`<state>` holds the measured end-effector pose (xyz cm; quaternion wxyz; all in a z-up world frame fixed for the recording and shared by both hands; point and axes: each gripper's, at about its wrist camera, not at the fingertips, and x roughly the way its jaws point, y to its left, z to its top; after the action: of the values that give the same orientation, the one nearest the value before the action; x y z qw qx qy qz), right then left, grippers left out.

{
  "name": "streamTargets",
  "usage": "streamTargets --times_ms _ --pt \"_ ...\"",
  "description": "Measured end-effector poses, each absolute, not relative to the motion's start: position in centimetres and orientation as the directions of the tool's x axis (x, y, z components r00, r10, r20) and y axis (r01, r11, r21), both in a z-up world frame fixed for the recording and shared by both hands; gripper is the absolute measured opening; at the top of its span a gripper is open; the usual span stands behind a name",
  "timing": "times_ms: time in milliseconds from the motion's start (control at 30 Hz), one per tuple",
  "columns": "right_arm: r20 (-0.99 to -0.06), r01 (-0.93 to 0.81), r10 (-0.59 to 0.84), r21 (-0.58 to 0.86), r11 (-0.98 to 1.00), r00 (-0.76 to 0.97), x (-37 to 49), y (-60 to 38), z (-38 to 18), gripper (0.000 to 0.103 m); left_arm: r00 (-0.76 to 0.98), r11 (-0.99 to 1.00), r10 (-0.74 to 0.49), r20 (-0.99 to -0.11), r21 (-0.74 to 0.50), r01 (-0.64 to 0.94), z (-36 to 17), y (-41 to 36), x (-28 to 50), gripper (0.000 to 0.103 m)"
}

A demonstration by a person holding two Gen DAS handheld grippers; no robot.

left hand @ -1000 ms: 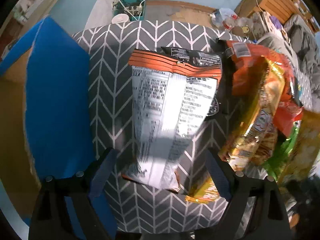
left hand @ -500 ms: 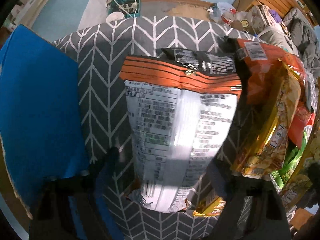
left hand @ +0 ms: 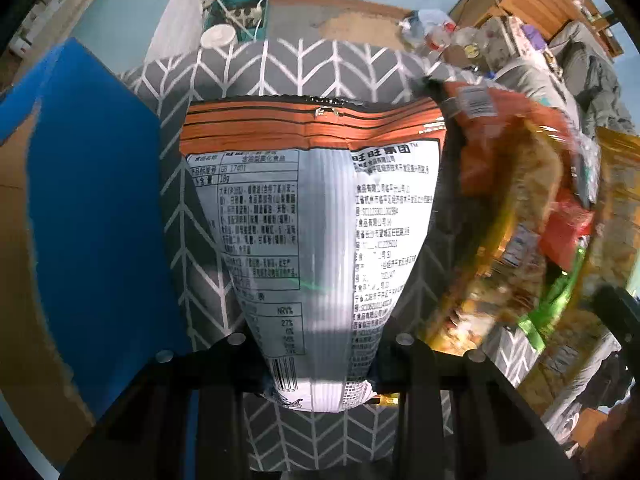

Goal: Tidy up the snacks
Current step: 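Carry both bags over the cardboard box and open both tools to drop them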

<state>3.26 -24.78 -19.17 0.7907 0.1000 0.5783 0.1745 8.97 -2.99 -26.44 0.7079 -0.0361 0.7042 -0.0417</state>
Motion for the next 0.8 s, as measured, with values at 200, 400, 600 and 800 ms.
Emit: streamTargets --times_ms 200,400,600,800 --pt "-0.872 -0.196 0.414 0.371 0.907 0.262 3.5 -24.4 -17.9 0.027 0.056 0.992 -0.127 -0.99 -0.127 0.0 -23.0 -3.1 7.4 0.034" --pt "-0.861 -0.258 0.447 0.387 0.886 0.244 3.9 -23.3 -15.7 0.027 0.124 0.993 -0.111 -0.986 -0.114 -0.015 -18.9 -2.0 5.9 0.034" --pt "-0.843 -0.339 0.493 0.409 0.847 0.215 4.4 -20.7 -13.6 0.027 0.169 0.991 -0.103 -0.98 -0.116 -0.069 -15.2 0.2 4.2 0.034" --pt "-0.817 -0.425 0.549 0.441 0.79 0.173 5.0 -17.4 -12.1 0.027 0.197 0.987 -0.098 -0.976 -0.121 -0.106 -12.7 2.1 2.7 0.034"
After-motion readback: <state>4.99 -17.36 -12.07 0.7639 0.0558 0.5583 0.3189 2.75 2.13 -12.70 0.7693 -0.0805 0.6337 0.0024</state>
